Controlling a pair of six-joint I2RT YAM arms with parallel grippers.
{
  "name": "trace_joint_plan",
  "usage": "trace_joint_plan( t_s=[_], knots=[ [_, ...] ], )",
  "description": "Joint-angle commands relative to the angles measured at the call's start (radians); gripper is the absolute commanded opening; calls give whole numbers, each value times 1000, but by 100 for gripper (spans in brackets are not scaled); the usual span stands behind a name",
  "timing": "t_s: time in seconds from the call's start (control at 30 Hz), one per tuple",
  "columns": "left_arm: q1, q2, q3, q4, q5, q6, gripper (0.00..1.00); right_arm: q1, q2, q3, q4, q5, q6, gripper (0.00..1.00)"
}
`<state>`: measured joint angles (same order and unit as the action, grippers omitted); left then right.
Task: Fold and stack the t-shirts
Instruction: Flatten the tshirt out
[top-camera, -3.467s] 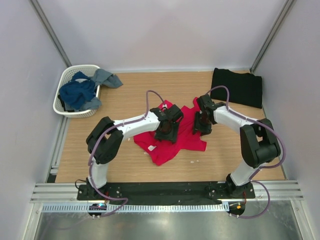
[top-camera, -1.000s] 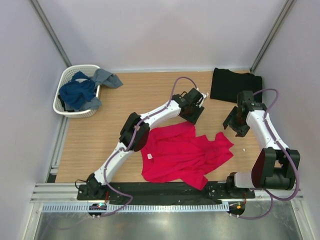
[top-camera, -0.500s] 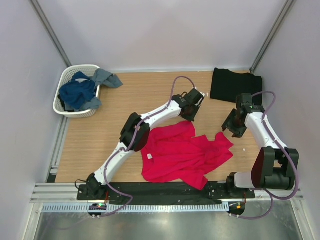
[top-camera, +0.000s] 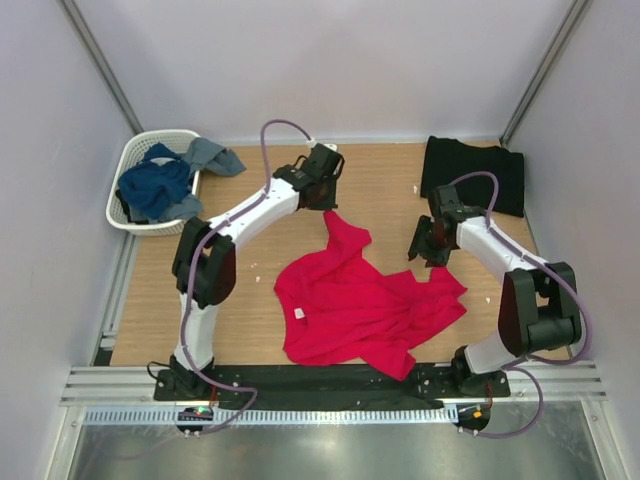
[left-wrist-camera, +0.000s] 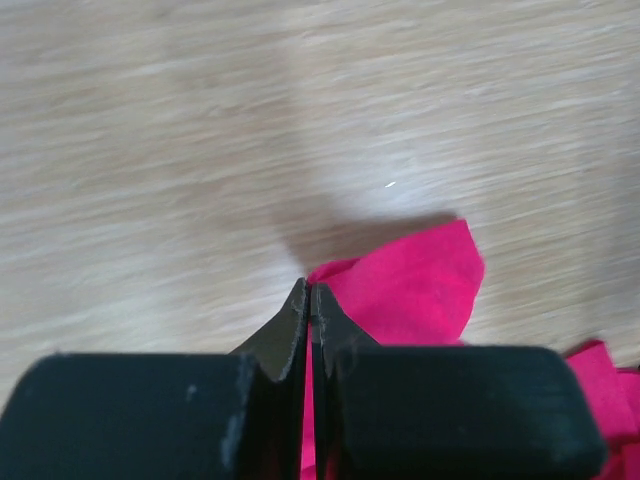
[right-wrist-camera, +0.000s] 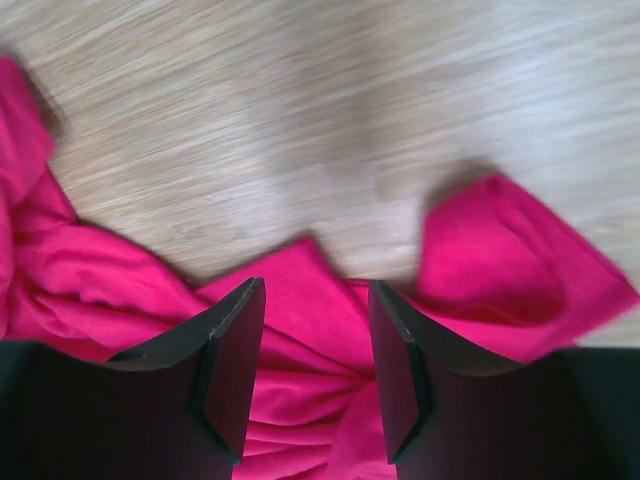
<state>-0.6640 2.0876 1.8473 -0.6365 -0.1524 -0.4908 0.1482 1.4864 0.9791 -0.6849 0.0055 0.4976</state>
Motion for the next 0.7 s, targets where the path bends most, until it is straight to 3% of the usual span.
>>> trace_joint_plan(
  t_s=[0.0, 0.27, 0.67],
  knots=[
    [-6, -84, -118, 40, -51, -34, 0, 39, 50, 30, 70, -30, -2, 50],
    [79, -225, -315, 41, -113, -71, 0, 60, 101, 21, 102, -30, -30, 50],
    [191, -297, -401, 21, -142, -69, 0, 125, 149, -23, 117, -10, -16, 48]
  ],
)
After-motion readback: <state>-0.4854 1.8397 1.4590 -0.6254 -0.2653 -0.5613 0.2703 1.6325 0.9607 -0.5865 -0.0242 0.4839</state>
